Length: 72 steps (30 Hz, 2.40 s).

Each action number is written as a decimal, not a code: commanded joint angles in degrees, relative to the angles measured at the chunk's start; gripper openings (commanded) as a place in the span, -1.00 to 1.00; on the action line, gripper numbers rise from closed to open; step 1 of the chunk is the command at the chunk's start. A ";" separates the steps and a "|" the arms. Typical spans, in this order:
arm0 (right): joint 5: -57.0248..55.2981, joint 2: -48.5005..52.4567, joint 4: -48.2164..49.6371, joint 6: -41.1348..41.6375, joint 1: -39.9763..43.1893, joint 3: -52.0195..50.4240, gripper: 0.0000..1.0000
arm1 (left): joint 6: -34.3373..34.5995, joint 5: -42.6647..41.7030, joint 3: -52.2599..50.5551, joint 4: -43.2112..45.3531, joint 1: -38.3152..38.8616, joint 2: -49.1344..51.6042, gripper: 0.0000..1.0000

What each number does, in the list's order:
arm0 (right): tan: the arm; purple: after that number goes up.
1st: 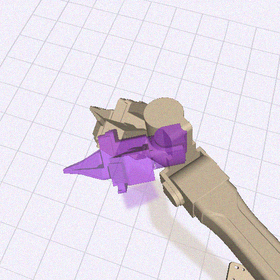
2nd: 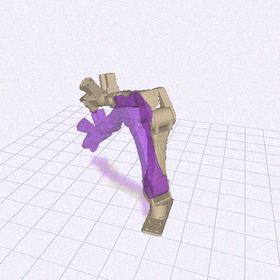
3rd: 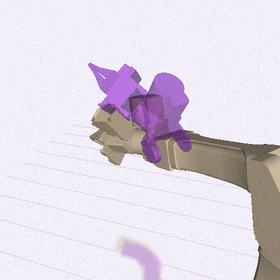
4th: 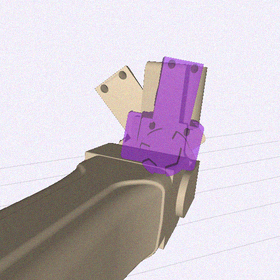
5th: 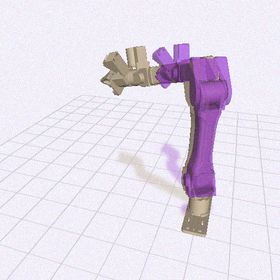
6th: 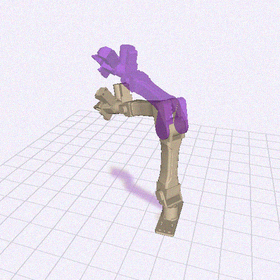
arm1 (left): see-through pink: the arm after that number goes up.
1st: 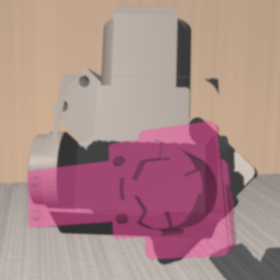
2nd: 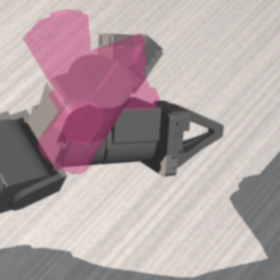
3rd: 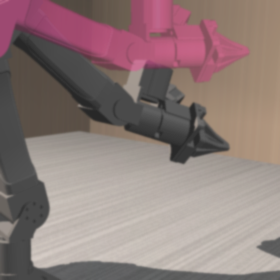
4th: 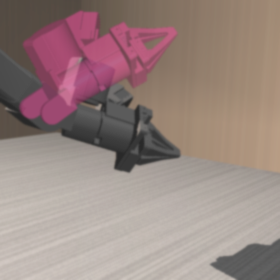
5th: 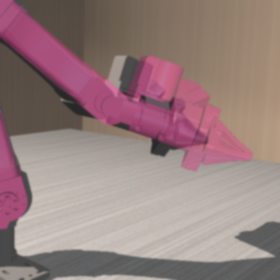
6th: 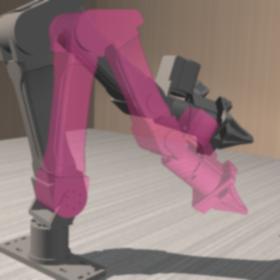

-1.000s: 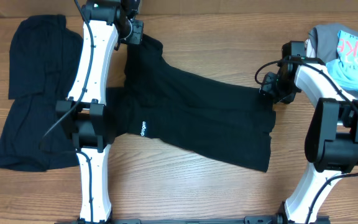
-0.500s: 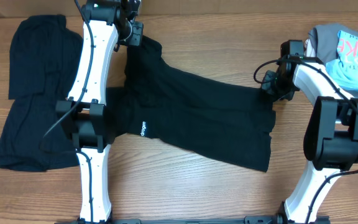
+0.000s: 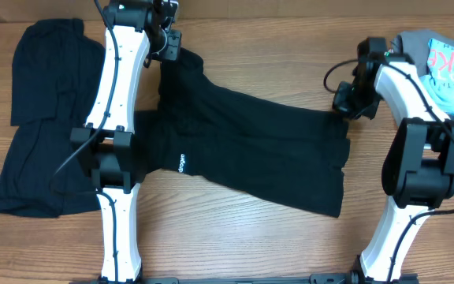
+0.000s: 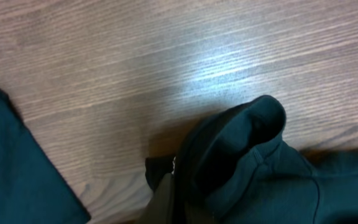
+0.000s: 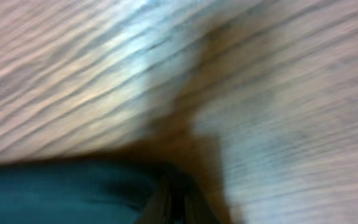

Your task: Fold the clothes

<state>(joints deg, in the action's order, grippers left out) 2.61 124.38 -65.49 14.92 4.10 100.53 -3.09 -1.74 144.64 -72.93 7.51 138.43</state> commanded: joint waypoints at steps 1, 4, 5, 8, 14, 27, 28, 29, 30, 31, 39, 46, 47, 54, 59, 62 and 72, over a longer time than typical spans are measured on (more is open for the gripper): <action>0.07 -0.39 -4.59 -0.76 0.22 8.20 -0.92 | 0.94 0.68 1.51 -0.85 -0.09 -4.55 -0.92; 1.22 -0.39 -10.51 -1.66 0.22 13.94 -0.92 | 1.01 0.66 1.51 -2.38 -0.17 -6.03 -0.92; 1.60 -0.39 -12.46 -1.64 0.22 15.65 -0.92 | 1.38 0.68 1.51 -2.97 -0.20 -6.43 -0.92; 3.15 -0.50 -17.99 -1.66 0.20 19.98 -0.92 | 2.54 0.66 1.51 -4.55 -0.46 -7.69 -0.92; 4.55 -2.23 -24.35 -1.60 0.20 21.49 -0.92 | 2.47 0.68 1.51 -8.44 -0.46 -8.44 -0.92; 3.43 -3.61 -31.58 -1.88 0.20 21.24 -0.92 | 1.79 0.70 -1.53 -19.82 -0.48 -8.44 -0.92; 3.45 -3.63 -31.58 -1.86 0.20 21.09 -0.92 | 1.79 0.68 -2.08 -19.87 -0.48 -8.44 -0.91; 3.54 -3.74 -31.58 -1.84 0.20 20.90 -0.92 | 1.79 0.68 -2.95 -20.06 -0.48 -8.44 -0.91; 3.56 -3.98 -31.58 -1.81 0.20 20.50 -0.92 | 1.79 0.68 -3.93 -20.31 -0.46 -8.44 -0.92; 3.54 -4.52 -31.56 -1.79 0.20 20.00 -0.92 | 1.81 0.68 -4.85 -20.76 -0.46 -8.44 -0.91; 1.40 -15.06 -30.58 0.37 0.13 16.37 -0.92 | 3.91 0.66 -6.54 -23.69 -0.35 -8.74 -0.91; 1.27 -24.24 -25.14 0.98 0.13 0.79 -0.92 | 4.63 0.22 -6.80 -23.91 -0.24 -8.83 -0.92; 1.29 -24.98 -23.52 1.46 0.13 -2.14 -0.92 | 4.61 0.24 -6.88 -23.91 -0.15 -8.83 -0.91; 2.62 -25.75 -13.66 1.86 0.15 -18.51 -0.92 | 4.59 1.70 -9.07 -23.89 1.53 -8.83 -0.91; 2.58 -25.75 -12.20 1.81 0.15 -21.81 -0.92 | 4.59 3.67 -11.74 -23.89 2.14 -8.83 -0.91; 2.58 -25.77 -12.09 1.73 0.15 -21.81 -0.92 | 4.50 3.74 -13.25 -23.89 2.12 -8.83 -0.91; 1.29 -25.75 -11.47 1.62 0.15 -21.81 -0.92 | 4.42 4.90 -19.78 -23.91 2.12 -8.83 -0.92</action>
<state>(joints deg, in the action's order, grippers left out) 4.89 99.29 -77.41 16.47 4.10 78.89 0.54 2.28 126.98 -96.64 9.45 131.87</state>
